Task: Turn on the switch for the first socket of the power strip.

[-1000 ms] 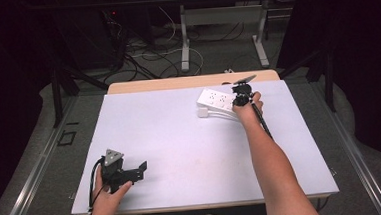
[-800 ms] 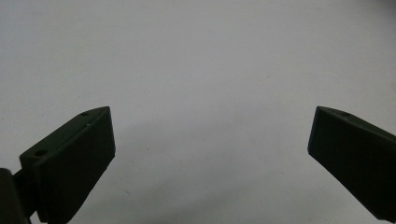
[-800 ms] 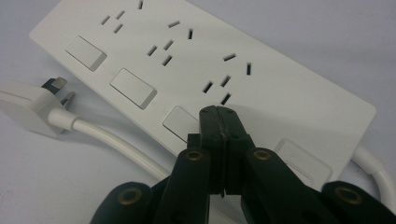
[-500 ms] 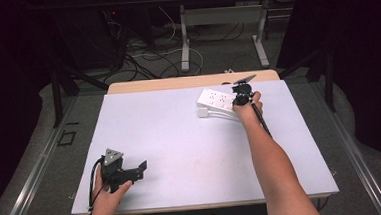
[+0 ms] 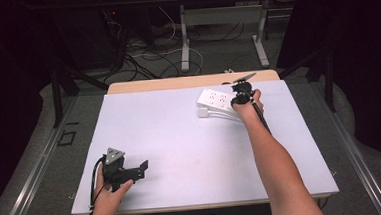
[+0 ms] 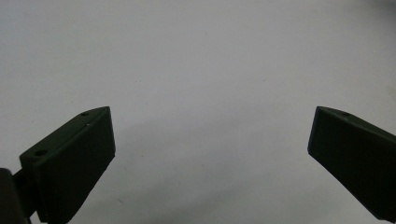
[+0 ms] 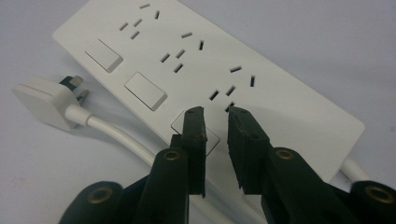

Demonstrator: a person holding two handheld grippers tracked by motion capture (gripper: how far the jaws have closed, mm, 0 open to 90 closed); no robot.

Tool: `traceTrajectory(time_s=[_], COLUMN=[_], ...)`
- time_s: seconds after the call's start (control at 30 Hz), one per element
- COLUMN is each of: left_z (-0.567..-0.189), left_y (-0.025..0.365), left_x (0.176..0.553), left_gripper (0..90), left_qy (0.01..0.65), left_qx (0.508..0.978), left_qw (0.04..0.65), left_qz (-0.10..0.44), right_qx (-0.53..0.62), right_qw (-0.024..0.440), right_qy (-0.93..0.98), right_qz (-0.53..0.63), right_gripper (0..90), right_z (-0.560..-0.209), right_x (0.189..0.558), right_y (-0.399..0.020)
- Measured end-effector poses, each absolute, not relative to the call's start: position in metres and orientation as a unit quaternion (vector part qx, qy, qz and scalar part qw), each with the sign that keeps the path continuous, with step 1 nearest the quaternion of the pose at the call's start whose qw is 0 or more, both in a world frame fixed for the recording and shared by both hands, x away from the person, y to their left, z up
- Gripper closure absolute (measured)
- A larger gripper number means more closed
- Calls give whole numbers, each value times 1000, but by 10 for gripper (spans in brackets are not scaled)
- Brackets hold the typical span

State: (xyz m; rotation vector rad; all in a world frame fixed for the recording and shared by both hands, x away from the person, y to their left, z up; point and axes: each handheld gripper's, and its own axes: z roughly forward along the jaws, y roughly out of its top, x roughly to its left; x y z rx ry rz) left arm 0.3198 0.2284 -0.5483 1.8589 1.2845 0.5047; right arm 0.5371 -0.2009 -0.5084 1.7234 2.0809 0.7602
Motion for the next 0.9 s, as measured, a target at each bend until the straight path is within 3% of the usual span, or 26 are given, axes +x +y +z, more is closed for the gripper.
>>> traceTrajectory(time_s=[0.37,0.4,0.9], left_z=[-548,-548,-549], left_y=[228,227,227], left_x=[321,321,322], left_gripper=[6,6,7], left_qy=[508,508,509], left_qx=[738,738,735], left_qw=[400,401,404], left_qz=[193,193,195], right_qx=[600,601,580], right_qw=[168,170,164], right_qy=[729,728,741], right_qz=[285,282,297], right_gripper=[667,614,444], right_z=[-504,-504,-493], right_x=[534,534,524], right_y=[-200,-200,-198])
